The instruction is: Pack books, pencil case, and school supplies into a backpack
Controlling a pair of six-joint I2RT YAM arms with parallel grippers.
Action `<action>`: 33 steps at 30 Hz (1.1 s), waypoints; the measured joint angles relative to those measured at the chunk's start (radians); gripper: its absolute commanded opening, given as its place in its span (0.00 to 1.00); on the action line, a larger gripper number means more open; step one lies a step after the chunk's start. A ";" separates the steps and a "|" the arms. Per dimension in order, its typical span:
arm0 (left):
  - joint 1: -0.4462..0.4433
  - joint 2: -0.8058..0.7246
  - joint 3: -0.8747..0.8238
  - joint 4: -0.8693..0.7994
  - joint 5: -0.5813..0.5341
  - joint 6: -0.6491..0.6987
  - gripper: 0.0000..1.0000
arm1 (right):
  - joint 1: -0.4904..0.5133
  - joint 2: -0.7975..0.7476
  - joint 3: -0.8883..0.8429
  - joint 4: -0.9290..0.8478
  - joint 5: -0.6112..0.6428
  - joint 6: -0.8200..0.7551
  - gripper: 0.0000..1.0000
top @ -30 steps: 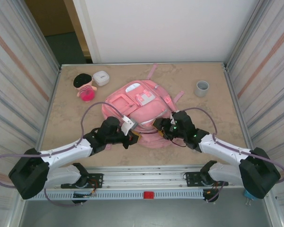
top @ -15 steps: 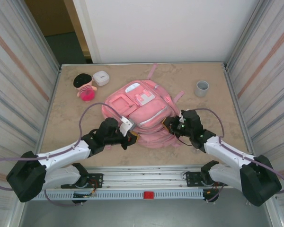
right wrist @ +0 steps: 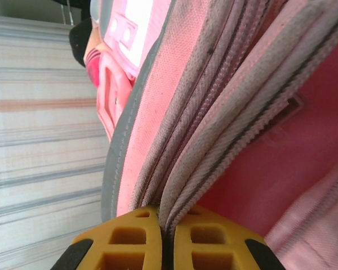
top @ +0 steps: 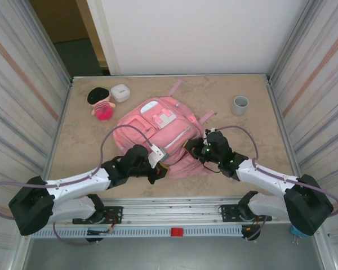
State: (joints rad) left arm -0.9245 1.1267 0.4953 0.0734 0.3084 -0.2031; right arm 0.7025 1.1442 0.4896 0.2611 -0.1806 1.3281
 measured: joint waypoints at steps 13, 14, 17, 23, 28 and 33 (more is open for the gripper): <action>-0.076 -0.005 0.057 -0.054 -0.068 0.030 0.65 | -0.037 0.044 0.114 -0.121 -0.048 -0.158 0.03; -0.075 -0.039 0.057 -0.067 -0.085 0.052 0.71 | -0.051 0.058 0.148 -0.148 -0.078 -0.203 0.02; -0.072 -0.146 0.058 -0.106 -0.138 0.148 0.78 | -0.079 0.103 0.230 -0.208 -0.161 -0.327 0.02; -0.065 -0.245 0.060 -0.154 -0.234 0.427 0.82 | -0.126 0.206 0.375 -0.373 -0.302 -0.518 0.00; -0.065 -0.186 0.045 -0.166 -0.302 0.626 0.83 | -0.134 0.228 0.436 -0.455 -0.346 -0.587 0.01; -0.066 -0.121 0.031 -0.115 -0.359 0.735 0.71 | -0.137 0.230 0.460 -0.499 -0.351 -0.612 0.01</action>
State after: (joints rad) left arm -0.9905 1.0054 0.5262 -0.0414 -0.0509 0.5316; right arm 0.5659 1.3743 0.9493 -0.2379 -0.5320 0.7158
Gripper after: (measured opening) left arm 0.718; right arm 0.092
